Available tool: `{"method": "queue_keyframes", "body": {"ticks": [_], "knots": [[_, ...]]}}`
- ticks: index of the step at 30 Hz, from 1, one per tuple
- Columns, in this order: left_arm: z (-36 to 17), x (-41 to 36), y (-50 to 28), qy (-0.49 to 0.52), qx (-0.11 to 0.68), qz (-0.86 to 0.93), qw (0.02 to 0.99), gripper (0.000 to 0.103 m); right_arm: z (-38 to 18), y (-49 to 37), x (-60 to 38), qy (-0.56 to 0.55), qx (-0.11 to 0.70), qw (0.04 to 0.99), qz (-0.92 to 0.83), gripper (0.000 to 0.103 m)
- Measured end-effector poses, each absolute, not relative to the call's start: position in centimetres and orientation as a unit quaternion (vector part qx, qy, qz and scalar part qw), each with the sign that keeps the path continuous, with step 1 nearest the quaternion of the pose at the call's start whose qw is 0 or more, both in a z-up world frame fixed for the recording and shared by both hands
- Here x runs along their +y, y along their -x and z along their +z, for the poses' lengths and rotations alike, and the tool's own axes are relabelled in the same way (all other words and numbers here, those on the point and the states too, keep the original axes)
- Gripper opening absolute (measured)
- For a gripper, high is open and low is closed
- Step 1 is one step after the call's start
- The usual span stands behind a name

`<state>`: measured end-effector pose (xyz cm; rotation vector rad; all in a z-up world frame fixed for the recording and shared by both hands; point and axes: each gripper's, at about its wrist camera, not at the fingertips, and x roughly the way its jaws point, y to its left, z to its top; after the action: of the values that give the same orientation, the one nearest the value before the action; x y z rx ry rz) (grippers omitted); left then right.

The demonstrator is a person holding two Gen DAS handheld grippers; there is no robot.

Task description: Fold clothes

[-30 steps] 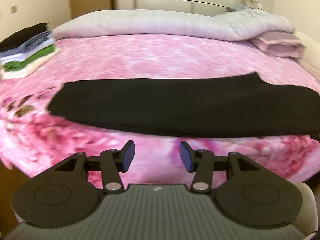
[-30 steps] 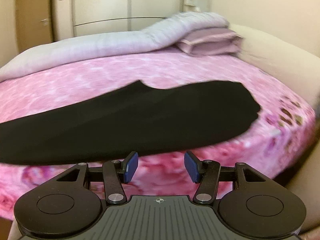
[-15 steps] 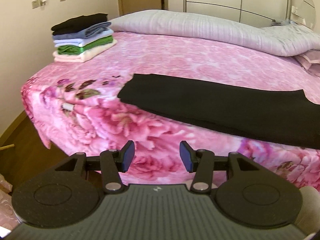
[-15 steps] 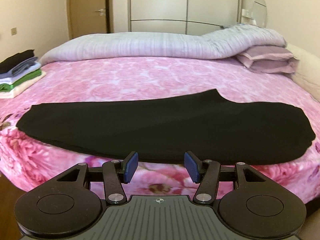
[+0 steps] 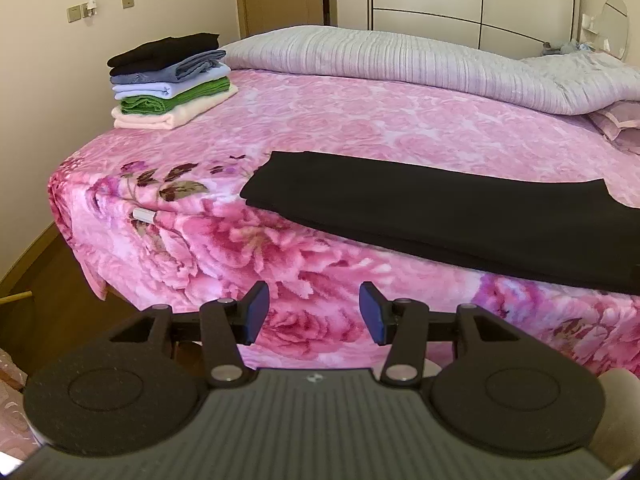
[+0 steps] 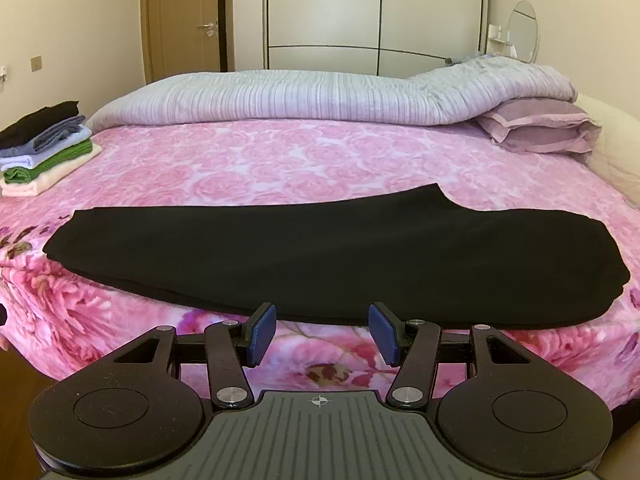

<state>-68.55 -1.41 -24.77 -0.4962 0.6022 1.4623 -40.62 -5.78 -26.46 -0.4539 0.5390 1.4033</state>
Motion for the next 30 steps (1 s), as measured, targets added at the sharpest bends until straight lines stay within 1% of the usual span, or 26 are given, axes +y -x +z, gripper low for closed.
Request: {"method": "queue_keyframes", "body": {"ticks": [5, 7, 13, 14, 16, 17, 18, 24, 28, 30], "knots": [[-24.8, -0.9, 68.2, 0.227, 0.266, 0.643, 0.681, 0.046, -26.5, 39.9, -5.8, 0.204, 0.248, 0.713, 0.623, 0.055], [-24.9, -0.4, 68.2, 0.242, 0.261, 0.632, 0.689, 0.048, -26.6, 39.2, -5.7, 0.203, 0.253, 0.717, 0.618, 0.056], [-25.9, 2.7, 70.3, 0.346, 0.184, 0.565, 0.726, 0.048, -27.9, 34.8, -4.3, 0.196, 0.295, 0.739, 0.573, 0.056], [-26.1, 3.5, 71.0, 0.363, 0.168, 0.559, 0.726, 0.047, -28.1, 34.0, -4.1, 0.195, 0.303, 0.743, 0.564, 0.056], [-26.7, 5.0, 72.2, 0.392, 0.138, 0.553, 0.722, 0.041, -28.8, 32.0, -3.6, 0.191, 0.328, 0.752, 0.539, 0.056], [-26.9, 5.8, 72.9, 0.406, 0.123, 0.549, 0.720, 0.041, -29.2, 31.0, -3.4, 0.188, 0.339, 0.755, 0.529, 0.056], [-27.3, 6.7, 73.5, 0.419, 0.110, 0.551, 0.714, 0.039, -29.5, 30.1, -3.2, 0.186, 0.351, 0.758, 0.518, 0.056], [-30.6, 11.8, 78.1, 0.518, 0.009, 0.567, 0.641, 0.038, -30.6, 26.1, -1.4, 0.186, 0.394, 0.762, 0.479, 0.056], [-32.8, 14.5, 80.1, 0.567, -0.060, 0.564, 0.597, 0.038, -31.1, 25.2, 0.2, 0.197, 0.402, 0.763, 0.466, 0.056], [-33.8, 15.5, 80.6, 0.582, -0.076, 0.563, 0.582, 0.038, -31.4, 25.1, 1.1, 0.200, 0.407, 0.762, 0.462, 0.056]]}}
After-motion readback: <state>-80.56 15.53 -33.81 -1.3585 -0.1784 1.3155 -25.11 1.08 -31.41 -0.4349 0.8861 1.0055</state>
